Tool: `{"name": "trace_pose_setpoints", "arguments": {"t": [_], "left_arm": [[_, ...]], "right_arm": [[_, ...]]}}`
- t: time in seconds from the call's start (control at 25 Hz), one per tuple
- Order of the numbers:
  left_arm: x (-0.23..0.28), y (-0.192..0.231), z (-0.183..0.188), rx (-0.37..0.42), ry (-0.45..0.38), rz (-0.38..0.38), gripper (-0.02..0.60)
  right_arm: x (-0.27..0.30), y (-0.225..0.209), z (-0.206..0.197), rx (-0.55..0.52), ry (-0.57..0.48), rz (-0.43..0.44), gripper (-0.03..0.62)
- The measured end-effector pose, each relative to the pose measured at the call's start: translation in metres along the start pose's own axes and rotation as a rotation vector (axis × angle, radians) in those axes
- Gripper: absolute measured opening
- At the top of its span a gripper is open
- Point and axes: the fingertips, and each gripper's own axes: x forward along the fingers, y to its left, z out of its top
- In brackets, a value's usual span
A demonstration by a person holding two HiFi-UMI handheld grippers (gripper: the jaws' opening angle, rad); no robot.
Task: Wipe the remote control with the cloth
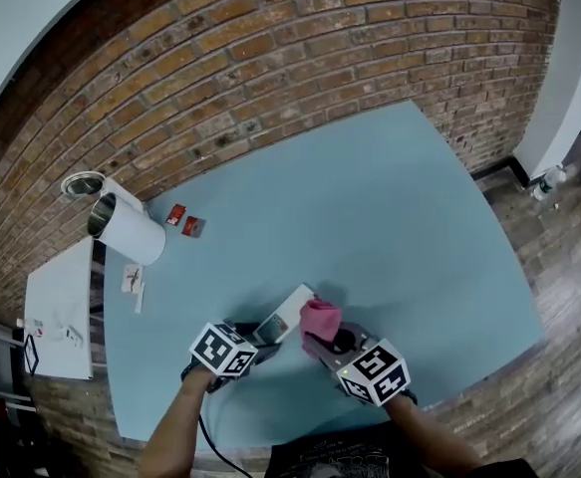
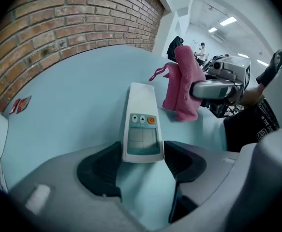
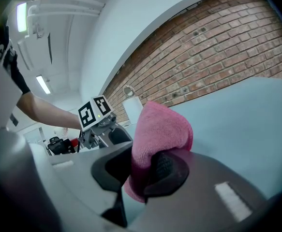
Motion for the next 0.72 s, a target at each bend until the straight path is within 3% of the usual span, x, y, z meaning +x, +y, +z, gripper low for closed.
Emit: {"name": "trace_pose_setpoints", "arguments": {"t": [0.2, 0.4, 0.6, 0.72], "left_arm": [[-0.003, -0.004, 0.004, 0.016, -0.009, 0.096, 0.282], [-0.026, -0.003, 0.008, -0.114, -0.186, 0.257, 0.278], [-0.046, -0.029, 0.005, -0.253, -0.37, 0.296, 0.249], [-0.062, -0.037, 0.003, -0.318, -0.47, 0.383, 0.0]], "right_arm": [[-0.009, 0.004, -0.003, 0.008, 0.008, 0.028, 0.064], [-0.011, 0.008, -0.006, 0.0, 0.023, 0.052, 0.064], [-0.01, 0.027, -0.003, -0.019, 0.027, 0.067, 0.064], [-0.012, 0.039, 0.001, -0.04, 0.02, 0.068, 0.064]]}}
